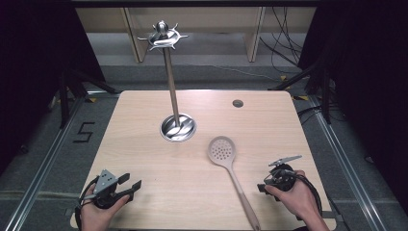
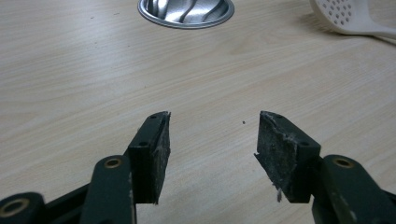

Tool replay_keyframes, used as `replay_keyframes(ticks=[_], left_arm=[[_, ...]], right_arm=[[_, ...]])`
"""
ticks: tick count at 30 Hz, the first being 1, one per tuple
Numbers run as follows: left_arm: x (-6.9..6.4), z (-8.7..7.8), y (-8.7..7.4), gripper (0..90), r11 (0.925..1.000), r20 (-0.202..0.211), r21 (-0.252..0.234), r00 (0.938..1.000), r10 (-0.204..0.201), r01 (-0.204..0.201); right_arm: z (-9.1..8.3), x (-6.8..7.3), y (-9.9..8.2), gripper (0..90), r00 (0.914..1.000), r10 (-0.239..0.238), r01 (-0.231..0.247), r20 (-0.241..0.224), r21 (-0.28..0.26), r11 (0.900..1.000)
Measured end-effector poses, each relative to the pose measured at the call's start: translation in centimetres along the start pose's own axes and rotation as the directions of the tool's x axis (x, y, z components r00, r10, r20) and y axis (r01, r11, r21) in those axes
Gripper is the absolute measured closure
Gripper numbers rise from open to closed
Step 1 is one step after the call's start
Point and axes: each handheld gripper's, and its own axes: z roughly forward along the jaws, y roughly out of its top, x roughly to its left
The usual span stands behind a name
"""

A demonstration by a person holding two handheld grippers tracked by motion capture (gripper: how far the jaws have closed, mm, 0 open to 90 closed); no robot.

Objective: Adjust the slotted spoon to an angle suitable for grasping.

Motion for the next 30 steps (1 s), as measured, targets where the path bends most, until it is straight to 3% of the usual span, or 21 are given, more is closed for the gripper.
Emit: replay_keyframes(ticks=[2,4,5,7,10,12,13,14,15,17,18,19,22,25,26,27,29,30], left_arm=[[-0.1,0.0,0.0,43.4,1.0,0.006,0.001,0.9999,0.009,-0.009],[-0.1,-0.1,0.0,43.4,1.0,0.007,0.002,1.0,0.006,-0.006],[-0.1,-0.1,0.0,43.4,0.9999,0.011,0.001,0.9998,0.015,-0.015],[0.0,-0.2,0.0,43.4,0.9998,0.003,0.001,0.9998,0.02,-0.02],[0.1,-0.2,0.0,43.3,0.9999,0.003,0.001,0.9999,0.012,-0.012],[0.1,-0.2,0.0,43.2,0.9999,0.008,0.004,0.9999,0.013,-0.013],[0.0,-0.2,0.0,43.1,1.0,0.006,0.0,1.0,0.006,-0.006],[0.0,-0.2,0.0,43.1,1.0,0.006,0.002,1.0,0.008,-0.008],[0.0,-0.2,0.0,43.1,0.9998,0.003,0.002,0.9998,0.022,-0.022],[-0.1,-0.2,0.0,43.0,0.9998,0.001,-0.001,0.9998,0.018,-0.018],[-0.1,-0.2,0.0,43.0,0.9998,0.001,-0.001,0.9998,0.018,-0.018],[-0.1,-0.2,0.0,43.0,0.9998,0.001,-0.001,0.9998,0.018,-0.018],[-0.1,-0.3,0.0,42.9,0.9999,0.012,-0.003,0.9998,0.016,-0.016],[-0.1,-0.3,0.0,42.9,0.9999,0.012,-0.004,0.9998,0.016,-0.016],[-0.1,-0.3,0.0,42.9,0.9999,0.013,-0.007,0.9998,0.016,-0.016],[-0.1,-0.4,0.0,42.9,0.9998,0.007,-0.005,0.9998,0.021,-0.021],[-0.1,-0.4,0.0,42.8,0.9997,0.007,-0.005,0.9997,0.023,-0.023],[-0.1,-0.4,0.0,42.8,0.9998,0.014,-0.006,0.9997,0.021,-0.021]], right_arm=[[-0.2,0.0,0.1,57.7,0.9995,-0.029,0.029,-0.015,-0.001,0.9996],[-0.2,0.1,0.2,56.1,0.9996,-0.027,0.027,-0.01,0.007,0.9996],[-0.5,-0.1,0.3,55.4,0.9953,-0.092,0.093,-0.028,0.014,0.9956],[-1.0,-0.3,0.3,54.0,0.9851,-0.169,0.17,-0.034,0.037,0.9848],[-1.2,-0.4,0.3,54.0,0.9799,-0.195,0.198,-0.04,0.06,0.9785],[-1.5,0.1,0.1,54.2,0.968,-0.246,0.25,-0.048,0.12,0.9607],[-1.7,-0.2,0.2,54.3,0.9533,-0.299,0.302,-0.041,0.123,0.9454],[-1.8,-0.1,0.2,54.3,0.94,-0.333,0.34,-0.072,0.131,0.9312],[-1.8,-0.1,0.2,54.6,0.9353,-0.346,0.353,-0.073,0.137,0.9254],[-1.9,0.3,0.1,56.1,0.9406,-0.332,0.339,-0.07,0.166,0.926],[-1.8,0.4,0.2,57.5,0.9477,-0.311,0.319,-0.071,0.172,0.932],[-1.9,0.7,0.2,58.9,0.9627,-0.264,0.271,-0.06,0.185,0.9448],[-1.7,1.8,0.4,63.9,0.9836,-0.166,0.178,-0.07,0.21,0.9615],[-1.6,2.8,0.3,64.2,0.9879,-0.126,0.145,-0.09,0.245,0.9586],[-1.3,3.2,0.3,64.4,0.9863,-0.133,0.154,-0.097,0.254,0.9548],[-0.9,4.3,0.2,64.6,0.9859,-0.12,0.15,-0.117,0.296,0.9436],[-0.8,5.0,0.2,64.7,0.989,-0.081,0.117,-0.124,0.321,0.9397],[-0.5,5.3,0.2,64.4,0.9889,-0.092,0.125,-0.116,0.323,0.938]])
